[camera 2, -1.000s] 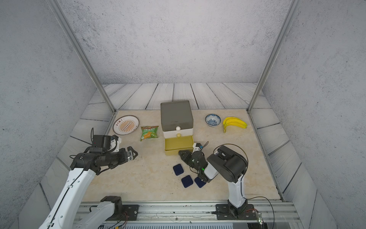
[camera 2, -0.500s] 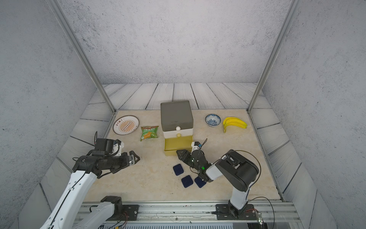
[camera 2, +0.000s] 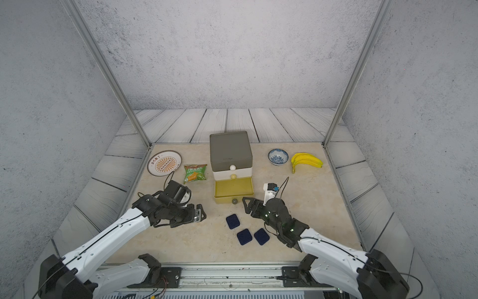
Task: Place the brooch boxes into the drawer by color
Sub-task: Open the drawer in the storage box, then pick up the brooch box from the center of the board.
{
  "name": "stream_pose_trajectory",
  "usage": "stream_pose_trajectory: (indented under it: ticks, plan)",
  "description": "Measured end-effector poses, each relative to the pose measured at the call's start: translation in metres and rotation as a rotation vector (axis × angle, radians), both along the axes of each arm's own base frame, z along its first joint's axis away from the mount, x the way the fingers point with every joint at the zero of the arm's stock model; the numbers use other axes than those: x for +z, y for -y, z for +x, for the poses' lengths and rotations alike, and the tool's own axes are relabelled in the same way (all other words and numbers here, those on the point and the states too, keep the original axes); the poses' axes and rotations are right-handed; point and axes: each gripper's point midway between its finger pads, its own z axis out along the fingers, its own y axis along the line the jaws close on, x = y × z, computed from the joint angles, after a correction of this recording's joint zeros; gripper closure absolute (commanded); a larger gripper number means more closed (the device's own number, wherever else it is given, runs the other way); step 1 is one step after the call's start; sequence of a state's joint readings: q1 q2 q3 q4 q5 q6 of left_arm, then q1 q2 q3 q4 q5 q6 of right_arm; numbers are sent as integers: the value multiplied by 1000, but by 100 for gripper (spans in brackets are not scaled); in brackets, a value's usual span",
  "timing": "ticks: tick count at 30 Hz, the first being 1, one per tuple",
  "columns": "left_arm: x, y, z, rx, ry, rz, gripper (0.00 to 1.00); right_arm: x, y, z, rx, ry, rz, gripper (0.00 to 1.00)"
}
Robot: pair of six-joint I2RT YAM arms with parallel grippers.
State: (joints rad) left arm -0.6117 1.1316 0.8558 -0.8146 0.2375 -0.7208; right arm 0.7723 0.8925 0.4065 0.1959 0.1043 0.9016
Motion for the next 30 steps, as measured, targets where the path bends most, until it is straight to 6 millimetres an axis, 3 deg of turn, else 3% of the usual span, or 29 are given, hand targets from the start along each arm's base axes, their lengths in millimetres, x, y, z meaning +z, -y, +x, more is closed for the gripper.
stream_pose_trajectory:
  ticks: [5, 13, 19, 25, 30]
  plan:
    - [-22, 27, 4, -7, -46, 66, 2, 9, 47, -22, -77, 43, -93, 20]
    - [-36, 79, 34, 19, -67, 101, 2, -20, 85, -49, -108, -17, -207, 20]
    - [-46, 117, 56, 7, -74, 117, 2, -31, 96, -58, -103, -32, -266, 19]
    - [-71, 122, 49, 3, -127, 164, 2, -37, 99, -62, -89, -47, -298, 19]
    - [-79, 126, 41, -3, -153, 178, 1, -35, 101, -64, -87, -29, -287, 18]
